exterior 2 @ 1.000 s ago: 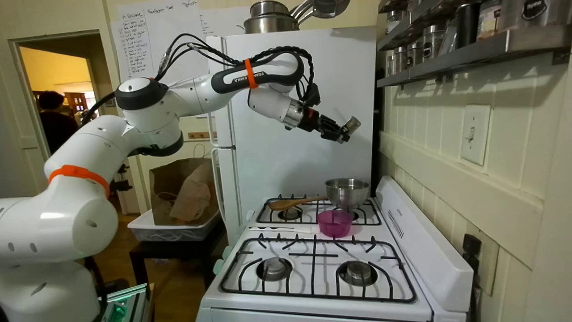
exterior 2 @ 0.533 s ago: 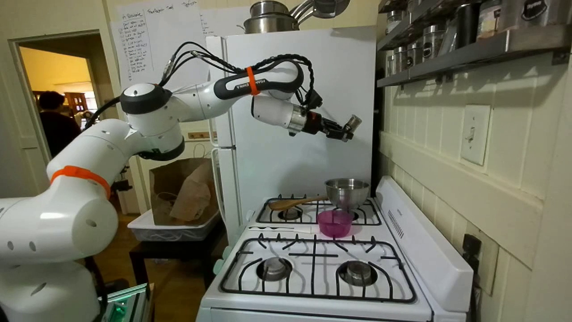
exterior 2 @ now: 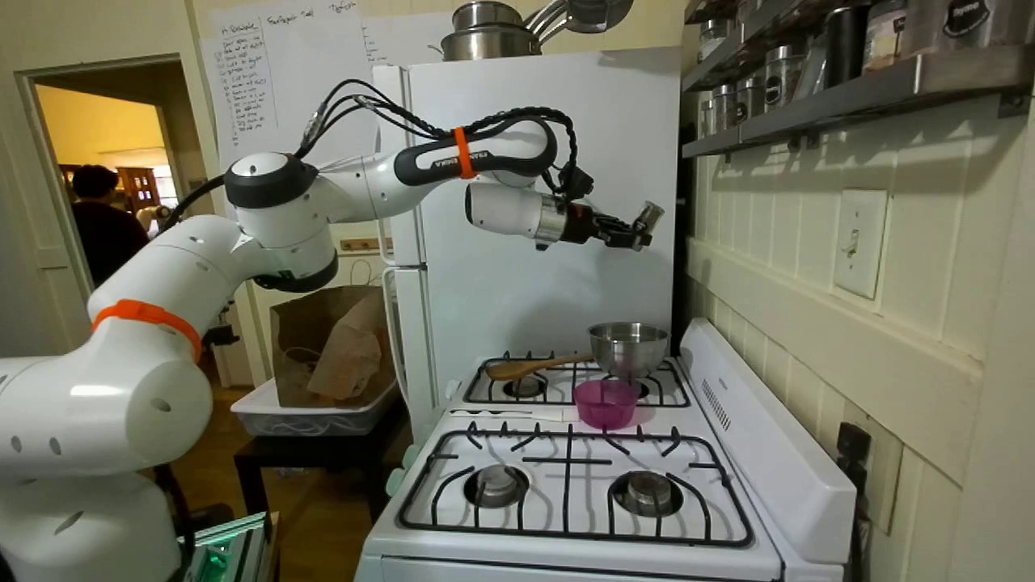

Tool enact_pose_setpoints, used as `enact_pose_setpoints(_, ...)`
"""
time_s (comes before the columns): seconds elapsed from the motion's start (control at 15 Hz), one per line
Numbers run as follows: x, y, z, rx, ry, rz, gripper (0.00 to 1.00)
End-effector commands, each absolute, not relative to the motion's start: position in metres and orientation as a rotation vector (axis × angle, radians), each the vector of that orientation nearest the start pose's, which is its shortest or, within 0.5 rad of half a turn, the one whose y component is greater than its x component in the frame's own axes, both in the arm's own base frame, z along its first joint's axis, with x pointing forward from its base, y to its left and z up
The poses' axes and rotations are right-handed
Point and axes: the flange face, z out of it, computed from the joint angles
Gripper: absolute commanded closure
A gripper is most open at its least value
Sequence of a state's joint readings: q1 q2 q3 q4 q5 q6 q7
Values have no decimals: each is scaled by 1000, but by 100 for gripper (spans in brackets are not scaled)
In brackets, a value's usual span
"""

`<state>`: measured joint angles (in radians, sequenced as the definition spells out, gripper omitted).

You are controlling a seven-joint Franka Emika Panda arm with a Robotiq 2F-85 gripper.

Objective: Pick up one spice from the center of the bottom shelf, sprinkle some of its content into the pot and then place the spice back at the center of the bottom shelf

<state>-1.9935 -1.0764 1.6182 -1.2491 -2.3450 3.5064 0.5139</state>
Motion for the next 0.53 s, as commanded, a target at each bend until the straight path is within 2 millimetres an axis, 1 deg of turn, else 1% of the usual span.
enact_pose_setpoints(0.0, 652, 209, 453, 458, 1765, 84, 76)
enact_pose_setpoints(0.2, 643, 206, 472, 625, 1725, 203, 76)
enact_pose_setpoints(0.47, 626, 198, 504, 811, 1669, 340, 76)
